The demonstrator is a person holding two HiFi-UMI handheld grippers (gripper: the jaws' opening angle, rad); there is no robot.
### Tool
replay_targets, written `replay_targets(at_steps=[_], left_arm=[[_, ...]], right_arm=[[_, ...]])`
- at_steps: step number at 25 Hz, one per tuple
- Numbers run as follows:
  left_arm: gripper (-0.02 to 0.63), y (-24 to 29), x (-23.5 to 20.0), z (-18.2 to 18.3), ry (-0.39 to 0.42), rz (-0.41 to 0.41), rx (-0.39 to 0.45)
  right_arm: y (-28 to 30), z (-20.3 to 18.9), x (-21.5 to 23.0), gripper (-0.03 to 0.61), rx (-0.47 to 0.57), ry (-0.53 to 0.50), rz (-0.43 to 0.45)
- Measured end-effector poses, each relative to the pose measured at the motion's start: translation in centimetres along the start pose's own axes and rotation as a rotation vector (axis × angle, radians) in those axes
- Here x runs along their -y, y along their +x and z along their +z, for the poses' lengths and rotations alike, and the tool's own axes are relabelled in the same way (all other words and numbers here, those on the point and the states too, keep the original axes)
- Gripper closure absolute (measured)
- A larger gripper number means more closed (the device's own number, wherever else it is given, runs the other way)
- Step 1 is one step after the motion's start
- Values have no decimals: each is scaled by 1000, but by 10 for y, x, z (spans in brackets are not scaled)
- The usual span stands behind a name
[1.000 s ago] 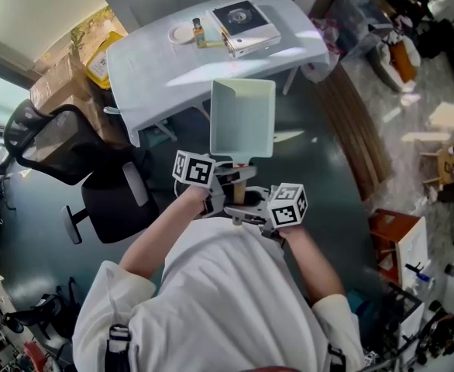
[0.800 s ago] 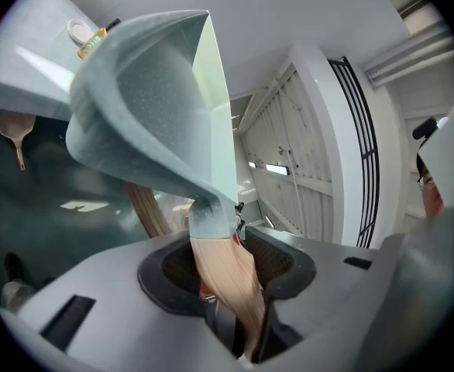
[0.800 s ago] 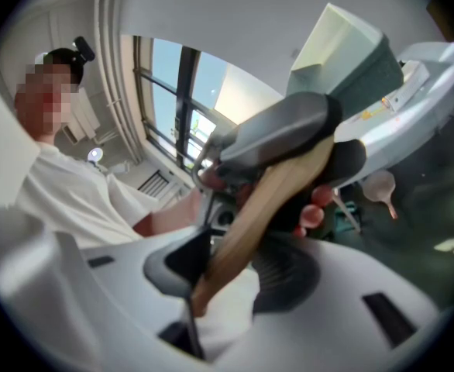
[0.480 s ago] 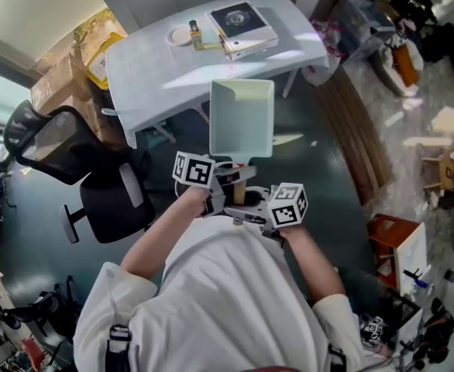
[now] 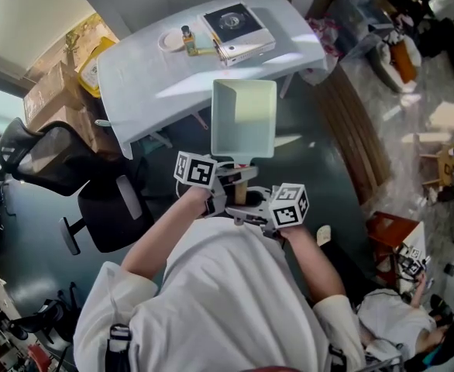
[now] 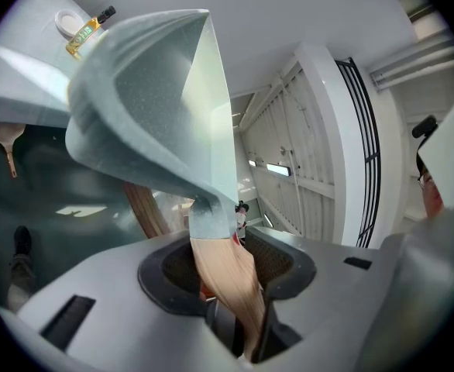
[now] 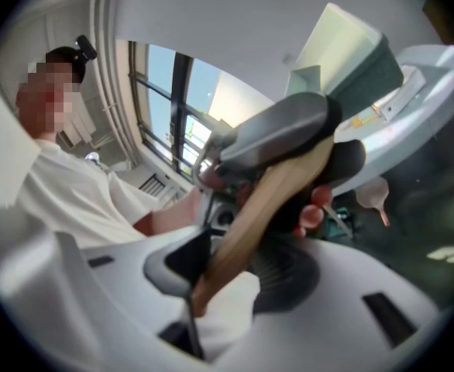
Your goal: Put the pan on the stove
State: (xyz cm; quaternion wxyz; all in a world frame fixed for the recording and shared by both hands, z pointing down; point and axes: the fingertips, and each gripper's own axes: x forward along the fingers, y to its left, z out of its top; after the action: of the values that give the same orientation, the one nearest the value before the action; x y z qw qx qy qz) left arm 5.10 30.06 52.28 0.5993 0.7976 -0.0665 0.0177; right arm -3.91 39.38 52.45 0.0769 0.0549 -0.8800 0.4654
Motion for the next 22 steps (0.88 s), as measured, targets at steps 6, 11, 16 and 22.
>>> replay_targets(at_steps=[6,11,16,22], left_arm=[[440,0,-18,44,-7,-9,-33],[440,-1,-32,86,-2,-13,-57],[440,-6,-47,128,7,-14,-81],[440,-13,-59,176,0,-22,-89]], right_arm=[[9,41,30,402,25,15,-16],[17,79,54,402,41,23,-30],[29,117,79,402,57,23,-41],[41,161,103,402,73,24,-54]])
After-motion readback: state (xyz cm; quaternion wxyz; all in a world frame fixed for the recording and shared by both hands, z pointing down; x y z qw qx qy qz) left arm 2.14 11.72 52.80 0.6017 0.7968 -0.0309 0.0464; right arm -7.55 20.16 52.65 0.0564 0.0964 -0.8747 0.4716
